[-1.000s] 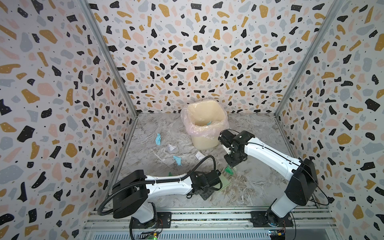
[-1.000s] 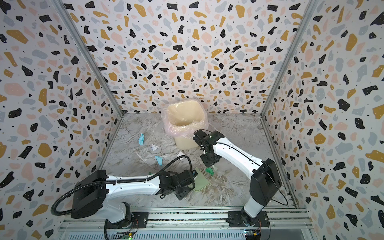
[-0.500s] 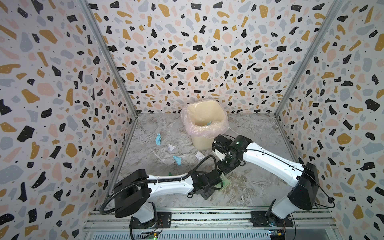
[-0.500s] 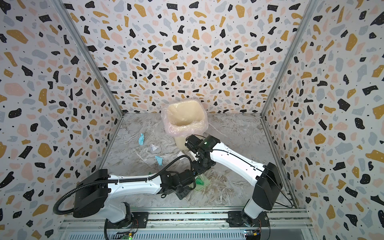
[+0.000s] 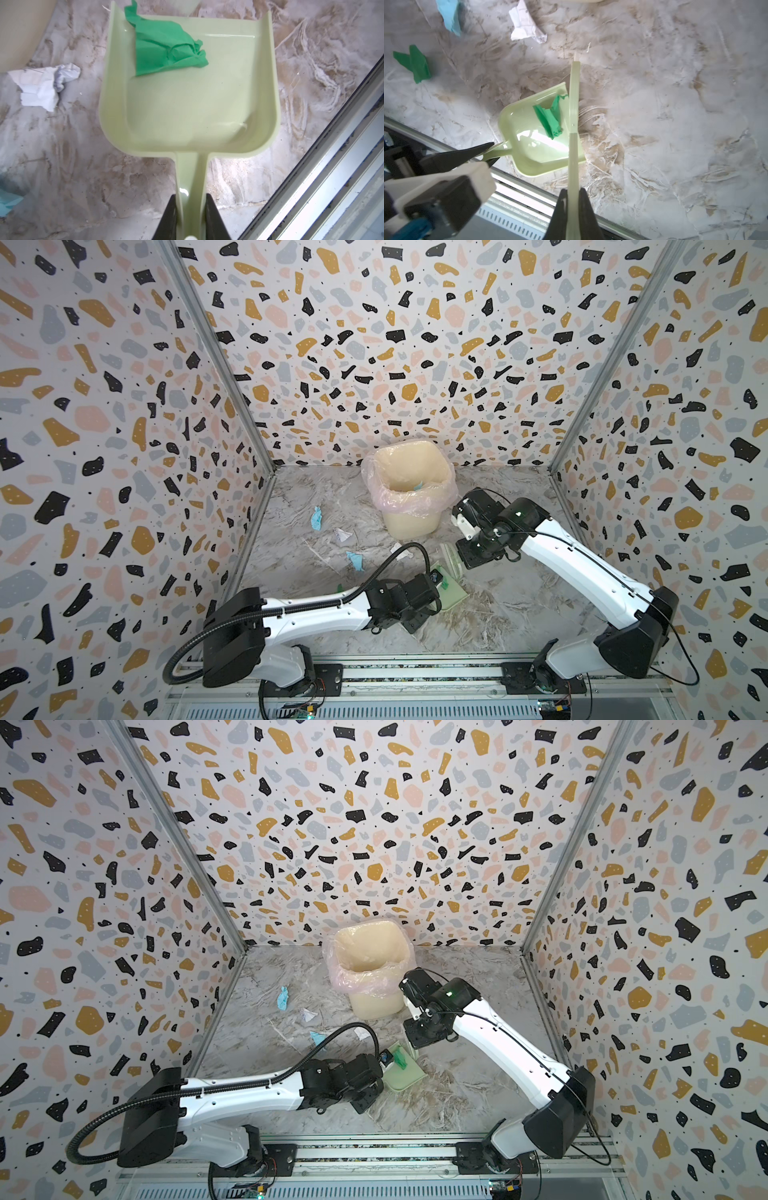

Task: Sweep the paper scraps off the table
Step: 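Sweep the green scrap with the right gripper's brush into the dustpan, then lift the loaded dustpan toward the bin with the left gripper while the right withdraws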

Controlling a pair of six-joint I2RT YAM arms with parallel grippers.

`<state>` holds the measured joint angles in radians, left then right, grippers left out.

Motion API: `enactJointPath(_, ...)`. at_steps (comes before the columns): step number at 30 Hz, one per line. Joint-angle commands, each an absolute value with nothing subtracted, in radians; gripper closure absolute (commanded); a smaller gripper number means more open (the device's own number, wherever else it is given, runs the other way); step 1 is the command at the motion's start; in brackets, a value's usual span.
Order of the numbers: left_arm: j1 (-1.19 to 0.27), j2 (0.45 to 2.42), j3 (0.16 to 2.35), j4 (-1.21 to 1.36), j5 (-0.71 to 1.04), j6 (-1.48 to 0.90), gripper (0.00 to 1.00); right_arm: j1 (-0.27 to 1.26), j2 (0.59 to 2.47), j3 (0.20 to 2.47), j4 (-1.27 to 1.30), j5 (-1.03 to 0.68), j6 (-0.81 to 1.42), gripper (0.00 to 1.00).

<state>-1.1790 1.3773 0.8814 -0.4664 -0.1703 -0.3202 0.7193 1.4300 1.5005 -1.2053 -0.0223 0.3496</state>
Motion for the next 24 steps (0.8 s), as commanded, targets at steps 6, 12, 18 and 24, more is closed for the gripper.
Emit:
enactJointPath(6, -1.173, 1.36, 0.857, -0.461, -0.195, -0.335, 1.0, 0.675, 1.36, 1.507, -1.194, -0.059, 0.325, 1.0)
enactJointPath(12, -1.173, 1.265, 0.879, -0.507, -0.29, -0.35, 1.0, 0.62, 1.311, 1.488, -1.176, -0.036, 0.328, 1.0)
enactJointPath(18, -1.173, 1.135, 0.946, -0.629, -0.391, -0.367, 1.0, 0.523, 1.242, 1.423, -1.124, -0.126, 0.307, 1.0)
enactJointPath(24, -1.174, 1.04, 1.036, -0.746, -0.48, -0.373, 1.0, 0.433, 1.19, 1.341, -1.078, -0.22, 0.285, 1.0)
